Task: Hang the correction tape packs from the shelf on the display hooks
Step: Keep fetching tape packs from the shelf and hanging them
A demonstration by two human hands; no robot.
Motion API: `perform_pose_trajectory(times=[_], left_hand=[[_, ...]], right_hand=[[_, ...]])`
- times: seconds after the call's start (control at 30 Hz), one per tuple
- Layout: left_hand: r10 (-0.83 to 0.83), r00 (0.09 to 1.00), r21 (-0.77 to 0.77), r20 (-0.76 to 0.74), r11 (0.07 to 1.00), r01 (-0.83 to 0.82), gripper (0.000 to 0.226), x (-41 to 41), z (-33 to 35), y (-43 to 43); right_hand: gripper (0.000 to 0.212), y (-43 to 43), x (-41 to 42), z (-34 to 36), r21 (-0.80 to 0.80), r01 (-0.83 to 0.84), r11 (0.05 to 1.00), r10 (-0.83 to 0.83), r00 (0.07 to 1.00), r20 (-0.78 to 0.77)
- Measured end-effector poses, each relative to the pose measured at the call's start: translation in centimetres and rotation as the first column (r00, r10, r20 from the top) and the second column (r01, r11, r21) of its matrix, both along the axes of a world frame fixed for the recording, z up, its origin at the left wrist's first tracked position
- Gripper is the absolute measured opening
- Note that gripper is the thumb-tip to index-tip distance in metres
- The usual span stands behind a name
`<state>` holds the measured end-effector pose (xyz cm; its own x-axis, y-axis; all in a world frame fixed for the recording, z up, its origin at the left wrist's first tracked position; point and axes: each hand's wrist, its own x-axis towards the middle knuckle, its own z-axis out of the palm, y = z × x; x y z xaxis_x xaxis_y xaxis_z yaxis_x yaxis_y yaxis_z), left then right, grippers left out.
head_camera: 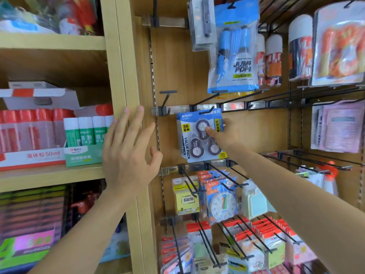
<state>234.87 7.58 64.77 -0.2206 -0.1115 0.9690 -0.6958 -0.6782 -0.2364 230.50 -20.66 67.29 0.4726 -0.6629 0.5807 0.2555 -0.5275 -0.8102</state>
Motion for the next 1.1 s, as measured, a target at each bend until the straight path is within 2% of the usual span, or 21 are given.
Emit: perform_pose_trajectory(times=[0.07, 0.13, 0.17, 0.27, 0.33, 0.5, 0.6, 0.77, 0.87, 1.0, 1.1], left_hand=[[0.002, 1.000, 0.002, 0.001, 1.000, -0.002, 0.040, 0.1, -0.2, 0.1], [0.004, 1.000, 0.009, -0.001, 1.000, -0.004, 0.039, 0.1, -0.5, 0.2], [0.006, 1.000, 0.012, -0.002, 1.000, -0.006, 0.038, 0.1, -0.7, 0.2], [0.012, 1.000, 0.017, -0.005, 1.000, -0.012, 0.037, 0.3, -1.0, 0.2], [0.011, 1.000, 0.015, -0.007, 1.000, -0.011, 0.036, 0.3, -1.1, 0.2], [0.012, 1.000, 0.017, -0.015, 1.000, -0.012, 0.036, 0.3, -1.1, 0.3], [0.019, 1.000, 0.021, -0.018, 1.000, -0.018, 0.035, 0.4, -1.1, 0.2], [0.030, 0.999, 0.035, -0.014, 0.999, -0.029, 0.034, 0.5, -1.2, 0.3], [0.033, 0.999, 0.046, -0.039, 0.998, -0.031, 0.033, 0.2, -1.1, 0.4], [0.042, 0.993, 0.111, -0.113, 0.993, -0.029, 0.034, -0.1, -1.4, 1.0], [0.005, 0.974, 0.125, -0.225, 0.992, 0.024, 0.039, -1.4, -1.3, 1.4]], right_hand=[[0.056, 0.3, 0.1, -0.3, -0.078, 0.201, 0.977, -0.204, 0.978, -0.035], [0.060, 0.6, 0.0, -1.3, -0.305, 0.405, 0.862, -0.414, 0.910, 0.039], [0.059, 0.9, -0.2, -1.9, -0.441, 0.450, 0.777, -0.454, 0.885, 0.103], [0.062, 1.0, -0.3, -3.3, -0.793, 0.388, 0.469, -0.458, 0.875, 0.157], [0.070, 1.0, 0.3, -3.9, -0.871, 0.298, 0.392, -0.482, 0.873, 0.082], [0.083, 1.5, 0.7, -3.3, -0.892, 0.195, 0.407, -0.536, 0.842, -0.061], [0.084, 1.8, 0.7, -2.5, -0.887, 0.125, 0.444, -0.562, 0.810, -0.167], [0.081, 2.1, -0.2, -0.4, -0.857, 0.028, 0.515, -0.506, 0.817, -0.277], [0.075, 2.9, -1.5, 0.6, -0.798, -0.037, 0.601, -0.432, 0.825, -0.364], [0.056, 5.7, -5.0, 0.0, -0.737, -0.050, 0.674, -0.240, 0.929, -0.283], [0.048, 8.0, -8.7, -1.5, -0.663, -0.098, 0.742, -0.118, 0.955, -0.273]])
